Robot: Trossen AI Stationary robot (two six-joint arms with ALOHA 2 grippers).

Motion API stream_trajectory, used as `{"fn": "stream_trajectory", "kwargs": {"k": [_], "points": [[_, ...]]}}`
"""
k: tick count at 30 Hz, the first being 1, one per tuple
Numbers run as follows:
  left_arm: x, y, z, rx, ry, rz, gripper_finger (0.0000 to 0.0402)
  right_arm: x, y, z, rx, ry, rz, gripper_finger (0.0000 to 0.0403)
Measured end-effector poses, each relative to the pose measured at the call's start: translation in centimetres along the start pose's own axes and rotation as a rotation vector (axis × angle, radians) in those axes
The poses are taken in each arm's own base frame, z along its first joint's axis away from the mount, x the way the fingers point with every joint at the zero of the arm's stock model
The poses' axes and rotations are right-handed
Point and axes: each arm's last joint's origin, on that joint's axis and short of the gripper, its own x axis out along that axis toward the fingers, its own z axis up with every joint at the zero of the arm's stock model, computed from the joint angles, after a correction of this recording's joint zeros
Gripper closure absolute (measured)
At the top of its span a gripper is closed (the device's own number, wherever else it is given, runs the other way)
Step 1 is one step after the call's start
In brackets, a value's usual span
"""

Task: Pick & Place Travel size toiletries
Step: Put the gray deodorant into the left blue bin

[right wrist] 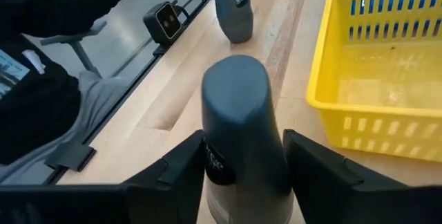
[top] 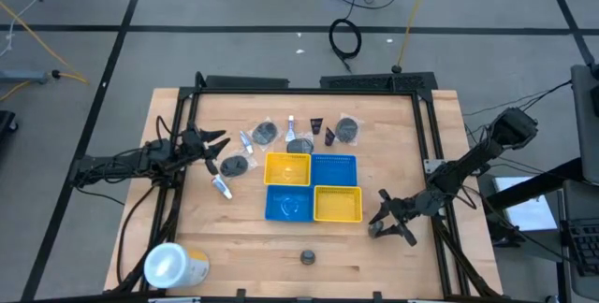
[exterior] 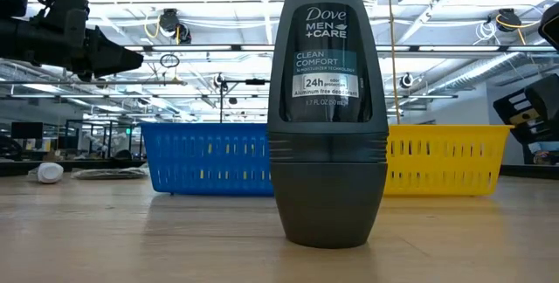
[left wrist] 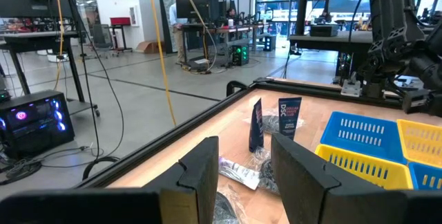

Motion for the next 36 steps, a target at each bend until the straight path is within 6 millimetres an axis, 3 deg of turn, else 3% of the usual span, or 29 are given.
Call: {"fn": "stream_trajectory", "kwargs": {"k": [2,28,36], "points": [[0.0,0.0,0.0,0.0,0.0,0.0,0.027,0.0,0.0,0.0,-0.017,0.0,0.0,0.0249],[0.0,0.0,0.0,-0.008,0.0,0.0,0.027,0.2,0.5,0.9,-0.03,-0.044,0.042,0.0259],[0.0,0.0,0.2,-0.061,-0.021,0.0,0.027,1.1,2.2,4.5,-0.116,0.002,0.029,0.026]]}}
